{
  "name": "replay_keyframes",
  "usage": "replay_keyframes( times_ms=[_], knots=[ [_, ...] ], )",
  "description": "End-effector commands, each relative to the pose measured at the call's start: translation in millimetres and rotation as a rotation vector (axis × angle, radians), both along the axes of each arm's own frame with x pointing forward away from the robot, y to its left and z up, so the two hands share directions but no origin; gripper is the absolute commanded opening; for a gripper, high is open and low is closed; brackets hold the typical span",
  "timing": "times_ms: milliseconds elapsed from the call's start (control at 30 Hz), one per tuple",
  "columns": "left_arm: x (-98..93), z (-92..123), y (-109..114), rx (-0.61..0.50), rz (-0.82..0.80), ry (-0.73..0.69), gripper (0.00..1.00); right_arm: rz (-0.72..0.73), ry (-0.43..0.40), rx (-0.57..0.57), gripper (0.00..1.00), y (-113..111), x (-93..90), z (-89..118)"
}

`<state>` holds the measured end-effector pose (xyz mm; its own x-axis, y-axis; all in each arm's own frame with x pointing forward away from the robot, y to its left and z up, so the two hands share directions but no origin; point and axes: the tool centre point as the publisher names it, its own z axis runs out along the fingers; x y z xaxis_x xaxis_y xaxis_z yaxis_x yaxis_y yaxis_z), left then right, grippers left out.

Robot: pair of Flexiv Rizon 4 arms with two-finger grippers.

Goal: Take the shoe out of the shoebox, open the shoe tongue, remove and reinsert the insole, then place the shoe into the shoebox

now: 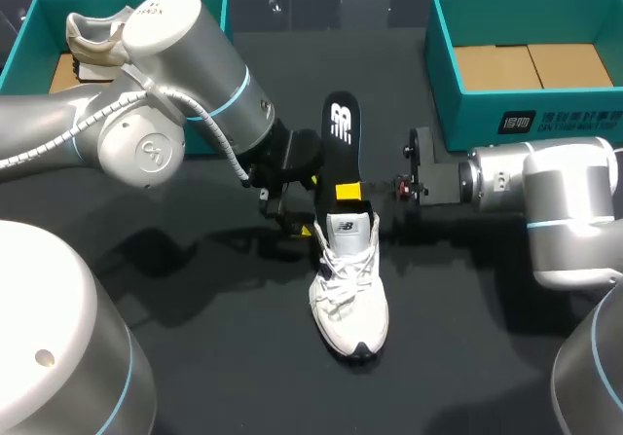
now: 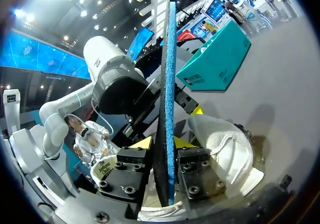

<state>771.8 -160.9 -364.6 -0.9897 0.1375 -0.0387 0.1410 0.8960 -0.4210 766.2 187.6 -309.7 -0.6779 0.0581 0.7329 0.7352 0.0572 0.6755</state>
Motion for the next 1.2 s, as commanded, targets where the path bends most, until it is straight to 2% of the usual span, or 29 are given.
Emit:
replay_keyframes(
  times_ms=[33, 133, 200, 233, 267, 300, 500, 667, 1200],
  knots=[
    [-0.8, 0.1, 0.8, 0.000, 0.000, -0.001, 1.00, 0.022, -0.001, -0.018, 0.22, -0.8, 8.0, 7.6],
    [-0.8, 0.1, 0.8, 0.000, 0.000, -0.001, 1.00, 0.028, -0.001, -0.022, 0.21, -0.6, 11.9, 9.7],
    [-0.8, 0.1, 0.8, 0.000, 0.000, -0.001, 1.00, 0.033, -0.001, -0.021, 0.17, -0.9, 14.8, 10.1],
    [-0.8, 0.1, 0.8, 0.000, 0.000, -0.001, 1.00, 0.034, 0.000, -0.020, 0.13, -1.1, 16.0, 10.0],
    [-0.8, 0.1, 0.8, 0.000, 0.000, -0.001, 1.00, 0.034, 0.003, -0.018, 0.02, -1.3, 17.2, 9.9],
    [-0.8, 0.1, 0.8, 0.000, 0.000, -0.001, 1.00, 0.034, 0.004, -0.018, 0.00, -1.3, 17.9, 9.7],
    [-0.8, 0.1, 0.8, 0.000, 0.000, -0.001, 1.00, 0.011, 0.029, -0.036, 0.00, 0.1, 16.6, 4.7],
    [-0.8, 0.1, 0.8, 0.000, 0.000, -0.001, 1.00, -0.041, 0.058, -0.064, 0.00, -0.7, 7.4, -2.3],
    [-0.8, 0.1, 0.8, 0.000, 0.000, -0.001, 1.00, -0.136, 0.083, -0.055, 0.00, -1.1, -23.5, -17.7]
  ],
)
